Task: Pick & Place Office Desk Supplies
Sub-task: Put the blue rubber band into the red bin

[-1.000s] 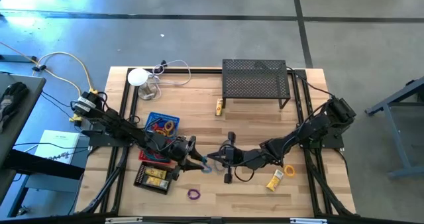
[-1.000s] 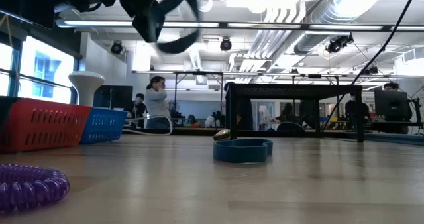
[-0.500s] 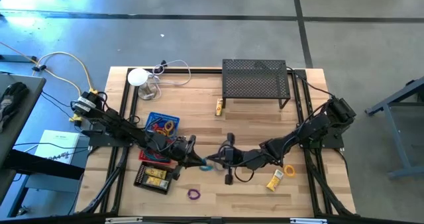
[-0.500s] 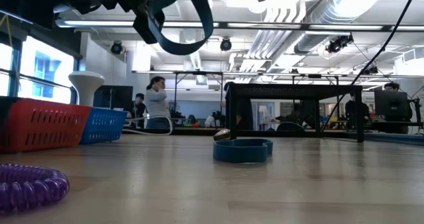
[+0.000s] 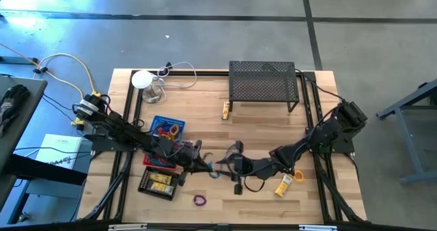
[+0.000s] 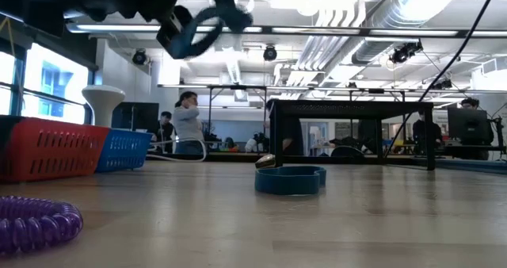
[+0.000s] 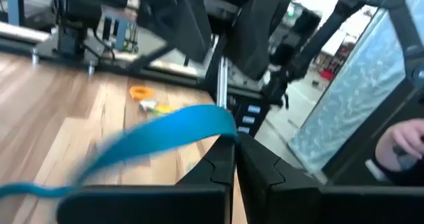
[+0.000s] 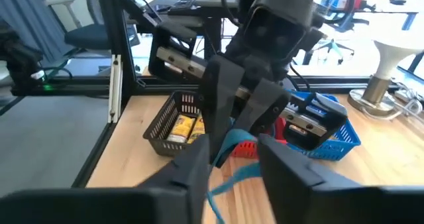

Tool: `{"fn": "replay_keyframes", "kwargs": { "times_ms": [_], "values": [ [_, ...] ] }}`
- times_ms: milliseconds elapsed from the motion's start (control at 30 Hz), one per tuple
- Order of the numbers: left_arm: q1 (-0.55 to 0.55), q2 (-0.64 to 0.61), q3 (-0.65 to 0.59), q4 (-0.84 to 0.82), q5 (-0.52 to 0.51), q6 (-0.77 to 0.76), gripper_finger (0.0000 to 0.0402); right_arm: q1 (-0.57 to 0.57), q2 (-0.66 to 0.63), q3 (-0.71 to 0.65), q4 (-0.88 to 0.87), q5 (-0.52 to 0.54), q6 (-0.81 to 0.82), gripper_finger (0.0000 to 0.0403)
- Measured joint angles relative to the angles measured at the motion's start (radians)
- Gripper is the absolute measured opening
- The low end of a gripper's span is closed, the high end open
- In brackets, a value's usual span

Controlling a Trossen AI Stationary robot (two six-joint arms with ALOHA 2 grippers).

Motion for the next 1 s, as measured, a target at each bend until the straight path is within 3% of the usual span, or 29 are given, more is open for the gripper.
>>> {"fn": "replay_keyframes", "kwargs": {
  "times_ms": [200, 400, 600, 667, 833, 1000],
  "values": [
    [-0.001, -0.066, -0.001, -0.172, 0.002, 0.000, 0.0001, 0.023, 0.000, 0.000, -0.009, 0.056, 0.047, 0.0230],
    [-0.046, -0.296, 0.000, -0.515, -0.017, -0.025, 0.0001, 0.049, 0.000, 0.000, -0.017, -0.006, 0.041, 0.0285],
    [-0.156, -0.577, 0.001, -0.905, -0.309, -0.068, 0.0001, 0.055, 0.000, 0.000, -0.024, -0.019, 0.062, 0.0294],
    [-0.192, -0.664, 0.001, -1.003, -0.364, -0.076, 0.0001, 0.055, 0.000, 0.000, -0.025, -0.019, 0.065, 0.0292],
    [-0.271, -0.819, 0.001, -1.219, -0.386, -0.177, 0.0001, 0.053, 0.000, 0.000, -0.041, -0.020, 0.085, 0.0286],
    [-0.306, -0.881, 0.001, -1.409, -0.394, -0.282, 0.0001, 0.047, 0.000, 0.000, -0.056, -0.020, 0.124, 0.0285]
  ]
}}
